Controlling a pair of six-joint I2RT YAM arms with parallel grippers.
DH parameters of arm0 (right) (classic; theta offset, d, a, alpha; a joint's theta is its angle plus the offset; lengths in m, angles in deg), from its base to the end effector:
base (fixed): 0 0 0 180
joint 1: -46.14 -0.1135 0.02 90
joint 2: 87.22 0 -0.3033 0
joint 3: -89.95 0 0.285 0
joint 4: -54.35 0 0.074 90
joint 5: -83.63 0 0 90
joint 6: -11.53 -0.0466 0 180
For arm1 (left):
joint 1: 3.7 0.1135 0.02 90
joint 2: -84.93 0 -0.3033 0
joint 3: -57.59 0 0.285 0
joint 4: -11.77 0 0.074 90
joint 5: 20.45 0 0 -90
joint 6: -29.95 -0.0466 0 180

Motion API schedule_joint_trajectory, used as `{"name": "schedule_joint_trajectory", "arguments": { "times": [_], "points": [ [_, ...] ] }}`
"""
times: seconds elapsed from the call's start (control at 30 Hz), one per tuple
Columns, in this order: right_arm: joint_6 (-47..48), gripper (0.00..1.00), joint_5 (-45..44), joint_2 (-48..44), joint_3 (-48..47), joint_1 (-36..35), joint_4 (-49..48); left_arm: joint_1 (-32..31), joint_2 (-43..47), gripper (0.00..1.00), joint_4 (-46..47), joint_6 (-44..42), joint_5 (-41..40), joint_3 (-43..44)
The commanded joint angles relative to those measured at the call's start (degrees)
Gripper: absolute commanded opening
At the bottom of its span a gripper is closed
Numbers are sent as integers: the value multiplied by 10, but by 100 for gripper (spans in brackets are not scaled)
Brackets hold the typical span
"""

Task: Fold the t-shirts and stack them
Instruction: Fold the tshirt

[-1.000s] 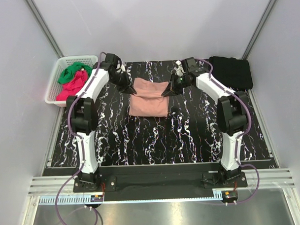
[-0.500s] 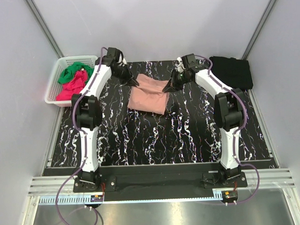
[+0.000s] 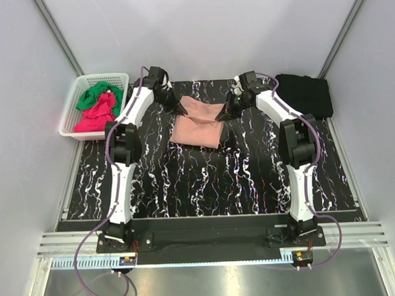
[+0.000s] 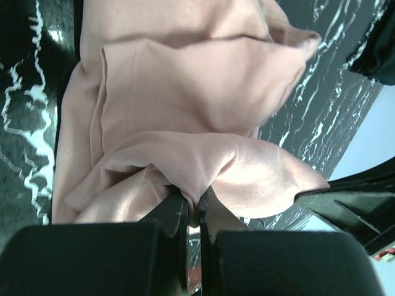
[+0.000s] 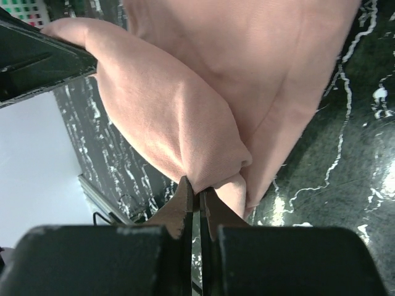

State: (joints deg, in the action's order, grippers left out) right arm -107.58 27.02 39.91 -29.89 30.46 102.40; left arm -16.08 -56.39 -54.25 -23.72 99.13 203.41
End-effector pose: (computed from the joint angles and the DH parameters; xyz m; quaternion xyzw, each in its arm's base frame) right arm 0.5226 0.1733 0.2263 0.0219 0.9181 0.3623 0.1593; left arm 0.5767 -0.1501 0.2247 -0.1330 0.9298 -0.3235 0.1146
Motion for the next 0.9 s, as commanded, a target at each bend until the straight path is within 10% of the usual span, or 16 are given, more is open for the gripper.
{"name": "schedule_joint_trajectory", "arguments": {
  "times": [0.0,0.87],
  "points": [
    [14,0,-20,8,-28,3,-5,-3,-15,0,22,13,14,54],
    [13,0,-95,65,-77,7,-41,0,-95,6,112,39,52,106]
  ]
}}
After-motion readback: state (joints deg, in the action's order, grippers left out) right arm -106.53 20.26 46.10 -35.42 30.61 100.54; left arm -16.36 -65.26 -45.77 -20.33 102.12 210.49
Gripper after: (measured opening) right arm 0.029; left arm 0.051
